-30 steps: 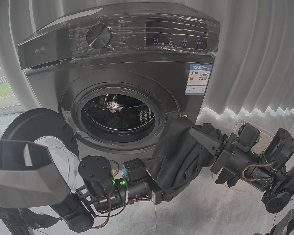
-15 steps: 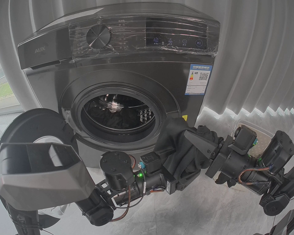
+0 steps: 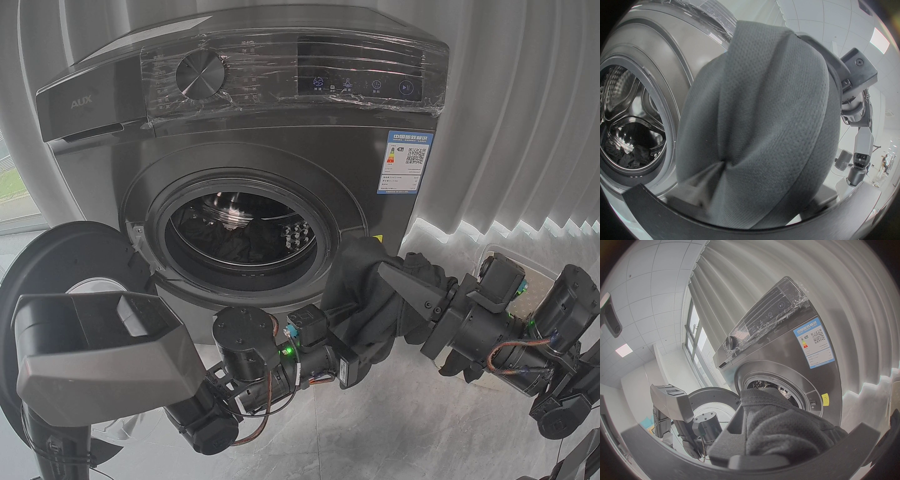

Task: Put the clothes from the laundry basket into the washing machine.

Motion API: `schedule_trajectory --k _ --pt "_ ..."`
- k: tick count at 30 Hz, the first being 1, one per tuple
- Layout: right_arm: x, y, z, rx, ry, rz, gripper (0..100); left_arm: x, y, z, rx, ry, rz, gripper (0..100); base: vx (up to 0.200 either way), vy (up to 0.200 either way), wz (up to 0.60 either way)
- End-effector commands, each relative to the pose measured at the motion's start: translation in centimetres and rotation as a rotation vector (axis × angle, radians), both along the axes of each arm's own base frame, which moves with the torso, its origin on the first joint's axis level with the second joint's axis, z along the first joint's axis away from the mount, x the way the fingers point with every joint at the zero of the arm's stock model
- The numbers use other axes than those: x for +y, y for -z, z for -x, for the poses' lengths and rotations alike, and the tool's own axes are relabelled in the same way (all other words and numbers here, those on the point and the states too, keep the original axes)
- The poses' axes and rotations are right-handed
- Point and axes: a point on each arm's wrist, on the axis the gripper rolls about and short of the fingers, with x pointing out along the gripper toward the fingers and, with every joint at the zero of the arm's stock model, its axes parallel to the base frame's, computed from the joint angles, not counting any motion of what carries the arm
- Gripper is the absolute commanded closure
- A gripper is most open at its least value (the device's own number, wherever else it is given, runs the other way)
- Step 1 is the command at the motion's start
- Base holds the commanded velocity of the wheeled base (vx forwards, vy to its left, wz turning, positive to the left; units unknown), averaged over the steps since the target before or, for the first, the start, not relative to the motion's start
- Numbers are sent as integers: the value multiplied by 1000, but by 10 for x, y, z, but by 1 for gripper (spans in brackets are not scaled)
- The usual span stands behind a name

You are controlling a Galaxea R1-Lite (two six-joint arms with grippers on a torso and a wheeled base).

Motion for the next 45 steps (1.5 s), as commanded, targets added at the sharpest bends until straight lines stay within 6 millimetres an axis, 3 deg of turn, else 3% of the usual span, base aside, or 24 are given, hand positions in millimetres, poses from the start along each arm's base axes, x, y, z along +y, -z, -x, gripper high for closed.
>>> schedule_trajectory --k 1,12,23,31,32,35,43,45 --pt "0 0 0 -1 0 -3 100 1 -7 0 -11 -3 17 100 0 0 0" --pt "-16 5 -27 12 112 8 100 24 -59 22 -81 -27 100 100 0 0 0" --pt "-17 26 -32 77 142 54 100 31 -73 27 -91 -82 133 100 0 0 0" --pt "-14 26 -29 75 121 55 100 36 -73 22 -91 -103 137 100 0 0 0" --pt "-14 26 -29 75 120 55 0 36 -73 21 -92 -104 136 100 0 0 0" --pt "-7 31 -14 104 58 70 0 39 -74 18 -94 -118 140 100 0 0 0" --pt "-9 64 41 211 -142 226 0 47 -78 9 -105 -152 152 100 0 0 0" --pt "-8 67 47 222 -167 241 0 47 -78 9 -105 -152 154 100 0 0 0"
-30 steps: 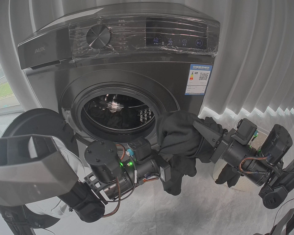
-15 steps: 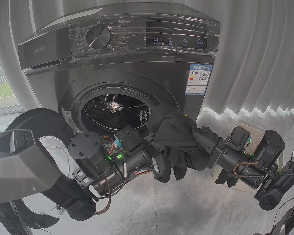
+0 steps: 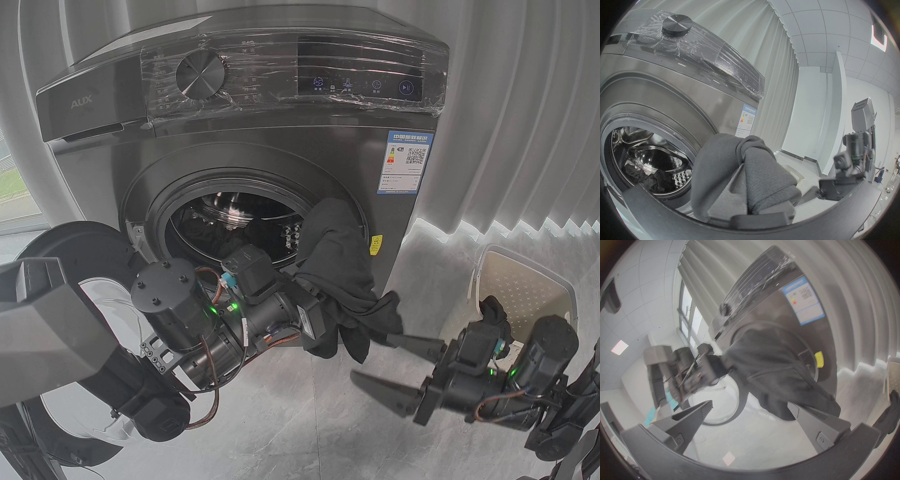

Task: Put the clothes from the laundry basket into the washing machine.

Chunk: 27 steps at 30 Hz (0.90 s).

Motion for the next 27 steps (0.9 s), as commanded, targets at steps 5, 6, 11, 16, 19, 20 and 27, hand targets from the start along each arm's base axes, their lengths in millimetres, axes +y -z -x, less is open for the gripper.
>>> schedule_trajectory --k 5,6,11,16,19,20,27 --pt "-2 22 50 95 -199 111 0 4 -3 -4 -1 -31 13 100 0 0 0" --pt "-2 22 49 92 -195 107 0 4 -2 -4 0 -31 12 100 0 0 0" --pt "-3 15 27 50 -109 77 0 5 -8 0 -13 -28 23 100 0 0 0" --pt "3 8 0 -25 -39 59 0 5 -15 4 -25 -17 38 100 0 0 0" --pt "11 10 -9 -30 -8 57 0 6 -16 6 -25 -15 38 100 0 0 0" --pt "11 10 -9 -30 -8 57 0 6 -16 6 -25 -15 38 100 0 0 0" --pt "32 16 -51 -60 64 32 0 3 -19 12 -28 1 44 100 0 0 0"
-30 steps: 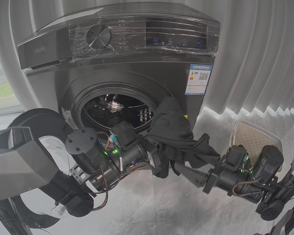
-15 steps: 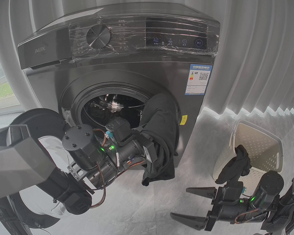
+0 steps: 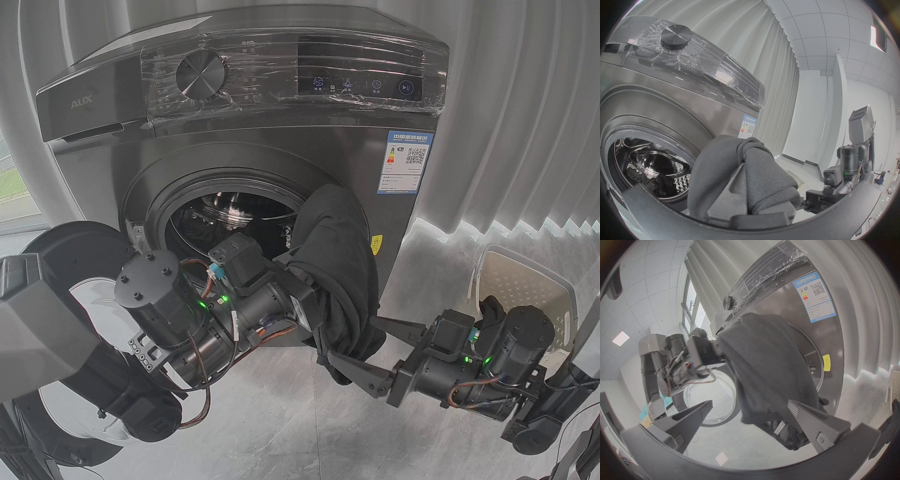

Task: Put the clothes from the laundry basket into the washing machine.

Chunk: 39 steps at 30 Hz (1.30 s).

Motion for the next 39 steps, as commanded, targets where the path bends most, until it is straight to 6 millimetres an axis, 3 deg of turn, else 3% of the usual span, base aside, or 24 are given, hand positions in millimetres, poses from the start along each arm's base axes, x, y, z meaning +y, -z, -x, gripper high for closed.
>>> schedule_trajectory --k 1,6,14,29,30,34,39 --pt "13 13 -36 -1 62 -1 0 -3 -4 6 -6 13 9 100 0 0 0" --pt "23 27 -65 -5 111 -4 0 -6 -4 8 -2 14 15 100 0 0 0" --pt "39 36 -88 -29 139 -23 0 -6 -4 9 -2 16 17 100 0 0 0" --pt "47 23 -84 -56 117 -64 0 -7 -1 4 28 -3 32 100 0 0 0" --pt "47 21 -83 -59 116 -66 100 -5 -1 3 31 -10 36 100 0 0 0" --pt "43 14 -72 -59 99 -66 100 2 0 -4 37 -40 39 100 0 0 0" --pt "37 0 -39 -55 38 -62 100 4 3 -9 42 -56 34 100 0 0 0"
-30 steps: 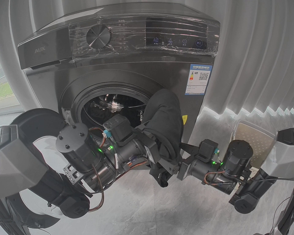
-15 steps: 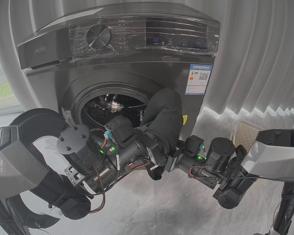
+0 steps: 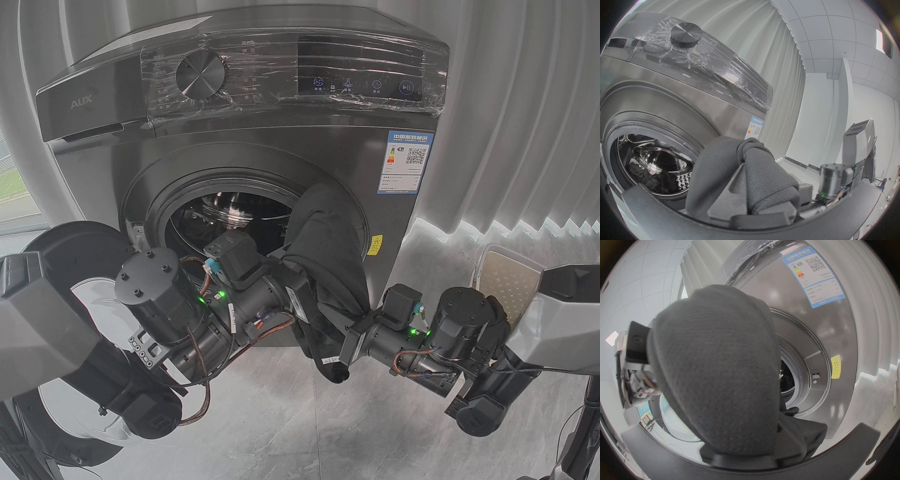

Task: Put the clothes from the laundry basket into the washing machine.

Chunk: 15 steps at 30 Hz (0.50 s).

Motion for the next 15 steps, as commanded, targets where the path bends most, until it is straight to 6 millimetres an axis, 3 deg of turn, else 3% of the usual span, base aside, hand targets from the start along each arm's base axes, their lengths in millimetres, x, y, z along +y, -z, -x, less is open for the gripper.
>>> schedule_trajectory --k 1,4,8,15 --pt "-7 -24 37 -21 -72 -17 100 3 3 -5 7 -16 -6 100 0 0 0" --pt "-11 -31 53 -24 -108 -22 100 3 6 -7 15 -28 -11 100 0 0 0" --pt "-25 -37 88 -20 -198 -4 100 4 10 -19 21 -73 -6 100 0 0 0" --pt "-32 -36 101 -8 -235 15 100 -1 14 -23 24 -74 -7 100 0 0 0"
